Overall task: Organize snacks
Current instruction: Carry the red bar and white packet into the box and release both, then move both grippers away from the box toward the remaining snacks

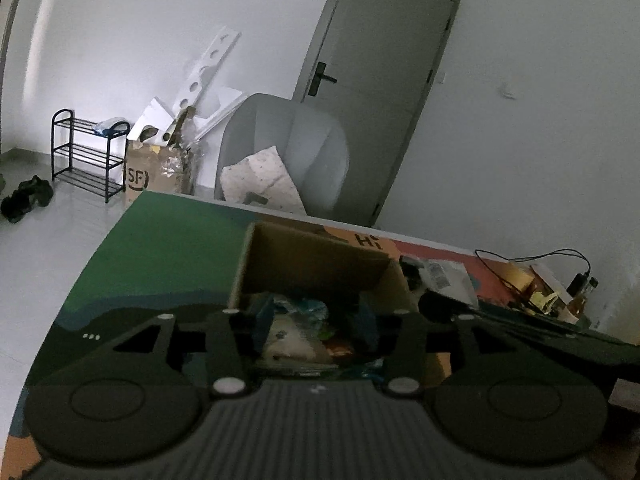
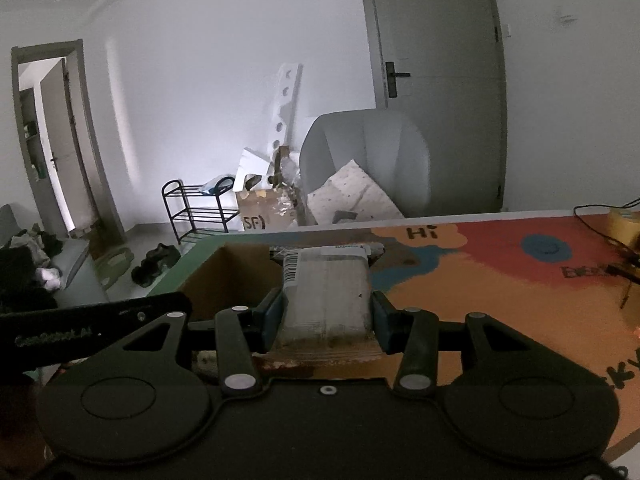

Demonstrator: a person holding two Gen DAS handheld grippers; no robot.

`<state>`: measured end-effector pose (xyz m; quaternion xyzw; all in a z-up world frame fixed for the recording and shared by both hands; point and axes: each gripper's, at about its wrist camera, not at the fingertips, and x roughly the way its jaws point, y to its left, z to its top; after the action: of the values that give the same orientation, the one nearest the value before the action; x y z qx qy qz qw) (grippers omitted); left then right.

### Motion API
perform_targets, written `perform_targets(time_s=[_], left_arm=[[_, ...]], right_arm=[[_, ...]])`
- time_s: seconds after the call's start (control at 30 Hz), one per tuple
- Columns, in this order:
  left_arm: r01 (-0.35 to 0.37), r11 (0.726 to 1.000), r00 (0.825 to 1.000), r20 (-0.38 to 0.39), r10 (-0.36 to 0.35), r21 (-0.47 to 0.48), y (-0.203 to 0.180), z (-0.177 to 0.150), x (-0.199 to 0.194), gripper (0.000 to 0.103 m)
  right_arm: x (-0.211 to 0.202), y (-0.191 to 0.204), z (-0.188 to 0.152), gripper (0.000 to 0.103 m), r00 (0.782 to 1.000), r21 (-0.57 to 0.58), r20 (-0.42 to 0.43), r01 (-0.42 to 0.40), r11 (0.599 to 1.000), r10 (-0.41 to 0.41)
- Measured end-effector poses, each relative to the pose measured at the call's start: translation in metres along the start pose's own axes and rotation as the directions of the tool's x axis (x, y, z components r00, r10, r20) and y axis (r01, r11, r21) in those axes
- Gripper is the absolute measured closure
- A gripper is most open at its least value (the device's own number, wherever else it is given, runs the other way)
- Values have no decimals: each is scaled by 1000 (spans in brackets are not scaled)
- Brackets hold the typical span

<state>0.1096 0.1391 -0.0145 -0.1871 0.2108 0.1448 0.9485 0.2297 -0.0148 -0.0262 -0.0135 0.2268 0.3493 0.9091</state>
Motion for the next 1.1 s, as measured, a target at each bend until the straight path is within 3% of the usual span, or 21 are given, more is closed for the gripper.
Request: perform_targets(time_s=[0.1,0.17,0.23,0.4,0.8,1.1], left_arm=[[-6,1000,1000,3,6,-21,7,3,-2,48],[-11,999,1000,16,12,-35,11,4,-4,39],[-18,999,999,30,19,-39,13,5,-6,31],[-12,999,999,37,13,-41,7,4,-7,17],[-23,999,1000,7,23,-22,-20,-8,-4,5],[17,999,1000,-7,-17,37,-54,-21,-11,0]], right_arm=[[8,-1,4,57,999,31,2,-46,998,46],[9,0,6,47,998,43,5,-70,997,70],[4,-1,5,38,998,40,22,-59,997,59],[-9,-16,2,32,1000,58,25,-20,998,18],[-49,-66,-10,7,995,103,47,83,991,-88],[-76,-100,-18,0,987,149,54,143,978,-153]])
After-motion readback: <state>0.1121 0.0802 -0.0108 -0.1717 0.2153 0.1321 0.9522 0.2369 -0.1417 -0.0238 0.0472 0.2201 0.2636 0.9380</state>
